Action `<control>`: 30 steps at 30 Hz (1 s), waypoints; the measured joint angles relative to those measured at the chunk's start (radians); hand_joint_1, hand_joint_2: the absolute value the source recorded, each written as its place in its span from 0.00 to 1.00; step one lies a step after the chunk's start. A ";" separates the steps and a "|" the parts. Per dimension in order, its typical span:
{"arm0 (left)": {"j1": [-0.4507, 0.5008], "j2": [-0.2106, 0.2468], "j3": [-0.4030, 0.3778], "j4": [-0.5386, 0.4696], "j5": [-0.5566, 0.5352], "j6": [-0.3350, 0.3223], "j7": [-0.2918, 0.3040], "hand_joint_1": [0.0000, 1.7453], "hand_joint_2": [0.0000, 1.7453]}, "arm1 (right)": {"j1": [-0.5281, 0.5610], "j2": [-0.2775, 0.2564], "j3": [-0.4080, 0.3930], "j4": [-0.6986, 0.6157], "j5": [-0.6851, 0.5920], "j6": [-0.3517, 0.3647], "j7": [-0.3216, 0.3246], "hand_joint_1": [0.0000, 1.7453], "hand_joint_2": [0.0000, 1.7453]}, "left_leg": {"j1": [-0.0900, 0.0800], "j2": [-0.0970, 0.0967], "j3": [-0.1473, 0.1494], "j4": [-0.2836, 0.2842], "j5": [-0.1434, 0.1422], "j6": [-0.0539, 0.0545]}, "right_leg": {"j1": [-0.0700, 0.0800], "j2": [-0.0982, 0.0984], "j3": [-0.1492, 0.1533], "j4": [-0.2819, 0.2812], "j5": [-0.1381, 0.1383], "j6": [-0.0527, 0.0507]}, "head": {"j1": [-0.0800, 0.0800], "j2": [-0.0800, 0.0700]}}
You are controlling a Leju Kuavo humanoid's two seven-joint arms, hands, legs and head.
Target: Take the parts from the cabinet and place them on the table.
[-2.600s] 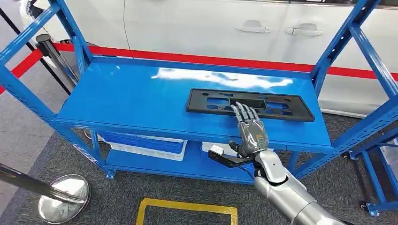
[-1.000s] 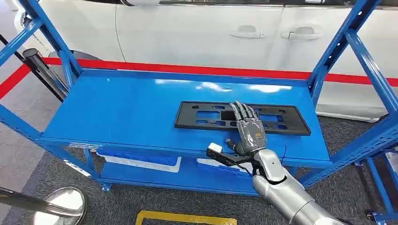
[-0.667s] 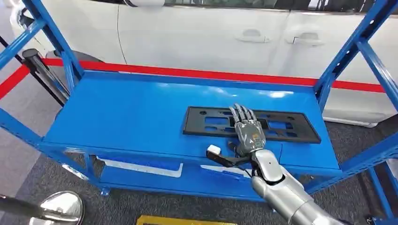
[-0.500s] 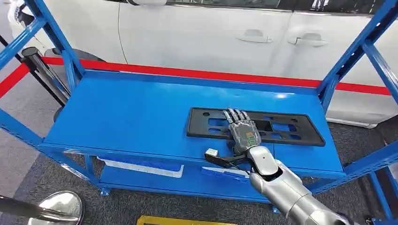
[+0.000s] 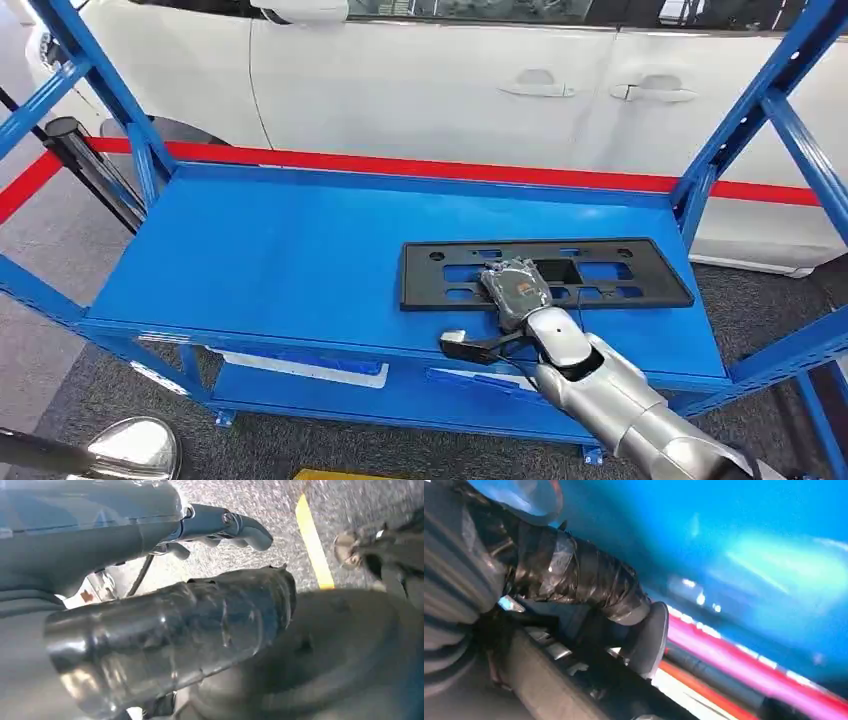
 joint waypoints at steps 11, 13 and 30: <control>0.004 0.001 0.016 0.000 0.004 -0.003 -0.008 0.00 0.00 | -0.007 -0.013 0.004 -0.004 -0.027 0.002 0.002 1.00 1.00 | 0.009 0.005 0.123 -0.295 0.158 0.029 | -0.017 0.012 -0.021 0.064 -0.049 0.059 | 0.001 0.000; 0.003 0.001 0.018 0.000 0.006 -0.003 -0.013 0.00 0.00 | -0.003 -0.019 0.005 -0.014 -0.040 -0.003 0.003 1.00 1.00 | 0.006 0.005 0.119 -0.295 0.158 0.036 | -0.017 0.010 -0.087 0.199 -0.121 0.063 | 0.000 0.000; -0.001 -0.002 0.048 0.000 0.015 0.002 -0.039 0.00 1.00 | 0.117 -0.160 -0.040 -0.423 -0.229 -0.309 -0.194 1.00 1.00 | 0.004 0.005 -0.008 0.002 -0.006 0.001 | -0.006 0.006 -0.015 0.012 -0.002 0.015 | -0.002 0.000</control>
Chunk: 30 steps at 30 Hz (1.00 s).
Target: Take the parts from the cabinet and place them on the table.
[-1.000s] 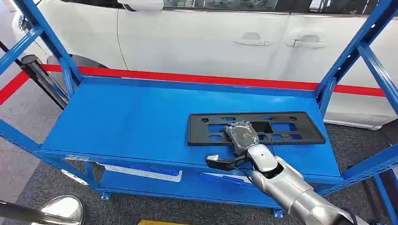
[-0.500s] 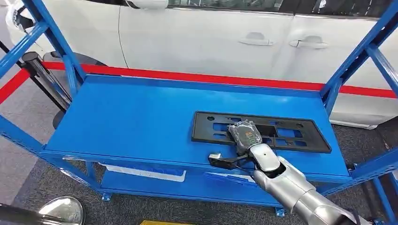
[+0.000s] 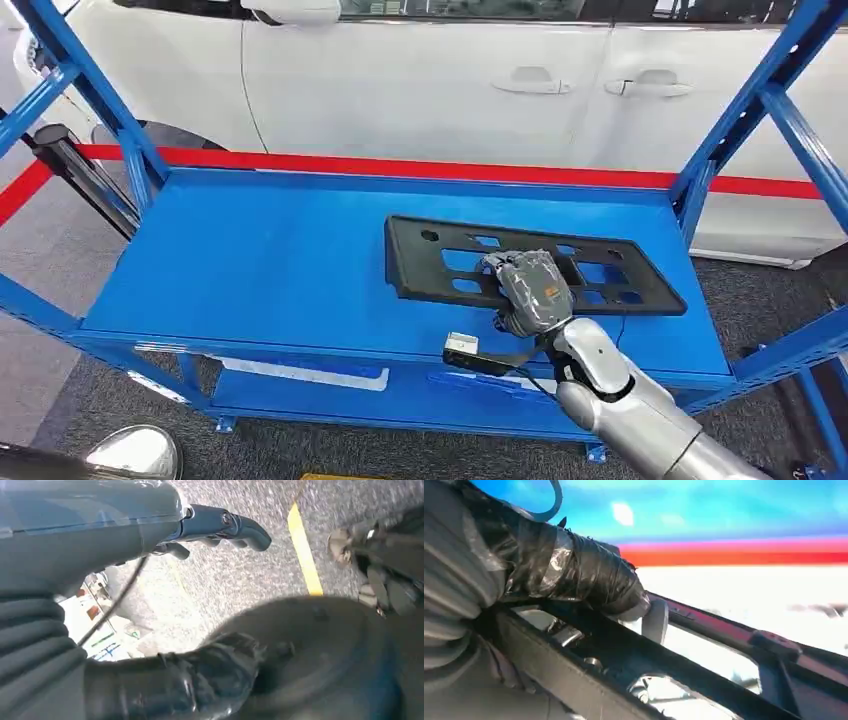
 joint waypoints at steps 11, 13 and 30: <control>-0.006 0.002 0.000 0.000 -0.002 -0.001 0.021 0.00 1.00 | 0.034 -0.056 -0.034 -0.159 -0.007 -0.020 -0.002 1.00 1.00 | -0.005 -0.002 0.136 -0.302 0.157 0.036 | -0.003 0.007 -0.015 0.026 -0.015 0.042 | 0.001 0.000; -0.008 0.002 0.000 0.000 -0.002 0.002 0.025 0.00 1.00 | 0.035 -0.062 -0.045 -0.188 -0.008 -0.032 0.000 1.00 1.00 | -0.006 0.000 0.135 -0.304 0.159 0.041 | -0.007 0.003 -0.059 0.123 -0.079 0.049 | 0.001 0.000; -0.032 0.004 -0.007 0.000 -0.050 0.002 0.065 0.00 1.00 | 0.234 -0.058 -0.259 -0.528 0.294 -0.181 -0.239 1.00 1.00 | -0.009 -0.006 0.022 -0.038 -0.009 0.008 | -0.002 -0.006 -0.042 0.027 0.012 -0.002 | 0.001 0.000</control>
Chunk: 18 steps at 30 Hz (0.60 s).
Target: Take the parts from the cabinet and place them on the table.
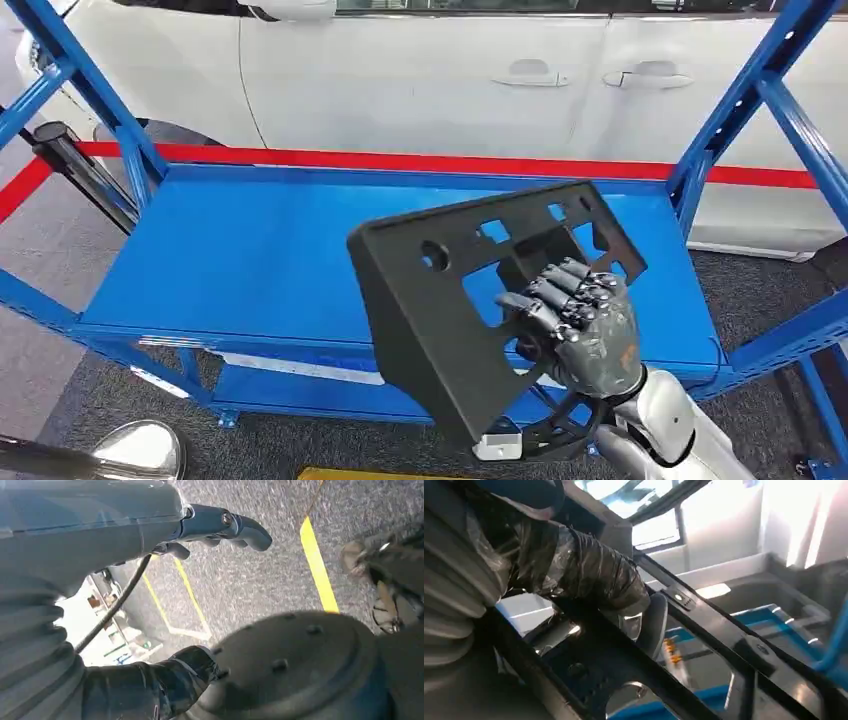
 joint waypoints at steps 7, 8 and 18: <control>-0.003 0.005 -0.004 0.000 -0.016 -0.005 -0.015 0.00 1.00 | 0.067 0.042 -0.126 -0.073 -0.006 -0.001 -0.090 1.00 1.00 | -0.013 0.000 0.183 -0.269 0.094 0.022 | 0.010 0.002 -0.042 0.011 0.040 0.012 | 0.001 0.000; -0.003 0.005 -0.004 0.000 -0.018 -0.006 -0.016 0.00 1.00 | 0.070 0.044 -0.140 -0.079 -0.006 -0.002 -0.093 1.00 1.00 | -0.016 -0.001 0.180 -0.266 0.097 0.025 | 0.007 0.002 -0.043 0.008 0.046 0.020 | 0.000 0.000; -0.006 0.012 -0.005 0.000 -0.040 -0.010 -0.024 0.00 1.00 | 0.103 0.046 -0.165 -0.092 -0.008 -0.003 -0.126 1.00 1.00 | -0.007 0.014 0.085 -0.277 0.199 0.045 | -0.020 0.003 -0.080 0.272 -0.129 0.067 | 0.001 0.000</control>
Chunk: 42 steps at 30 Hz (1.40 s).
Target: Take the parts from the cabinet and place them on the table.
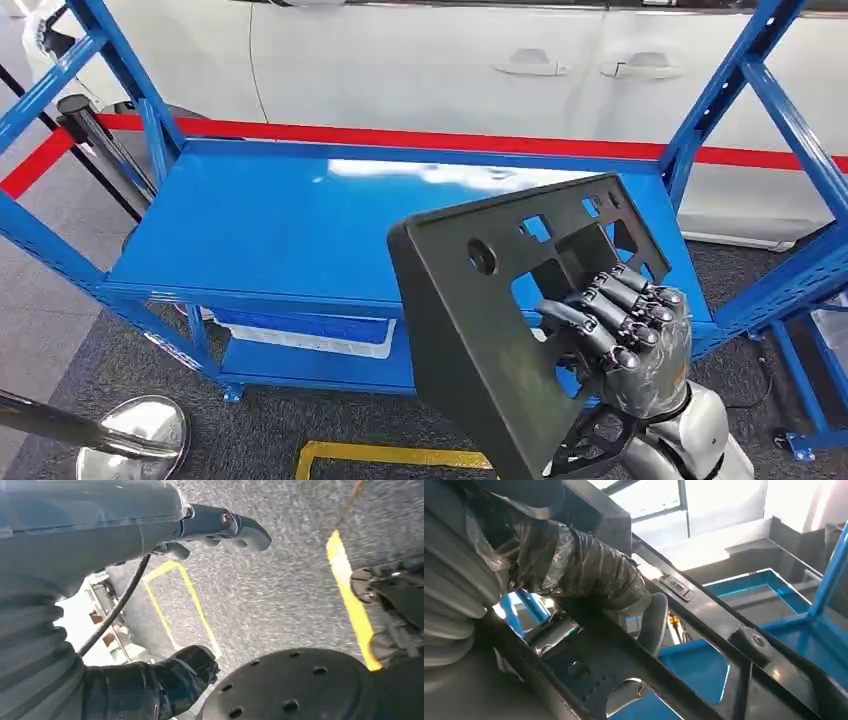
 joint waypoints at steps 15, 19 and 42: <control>-0.001 0.007 -0.003 0.000 -0.008 -0.011 -0.002 0.00 1.00 | -0.007 -0.021 0.005 0.005 0.021 0.000 0.057 1.00 1.00 | 0.013 -0.007 -0.106 0.326 -0.155 -0.051 | 0.025 0.001 0.091 -0.269 0.118 -0.071 | -0.002 0.000; -0.003 0.013 -0.004 0.000 -0.008 -0.011 -0.003 0.00 1.00 | -0.006 -0.023 0.005 0.006 0.021 0.000 0.057 1.00 1.00 | -0.013 -0.008 0.110 0.012 -0.109 -0.012 | 0.032 0.002 0.055 -0.264 0.148 -0.064 | -0.002 0.000; 0.003 0.019 -0.004 0.002 -0.037 -0.021 -0.029 0.00 1.00 | -0.067 -0.240 0.121 0.040 -0.126 -0.001 0.376 1.00 1.00 | 0.012 -0.007 -0.118 0.173 -0.102 -0.053 | 0.002 -0.001 0.148 -0.281 0.084 -0.060 | -0.003 0.000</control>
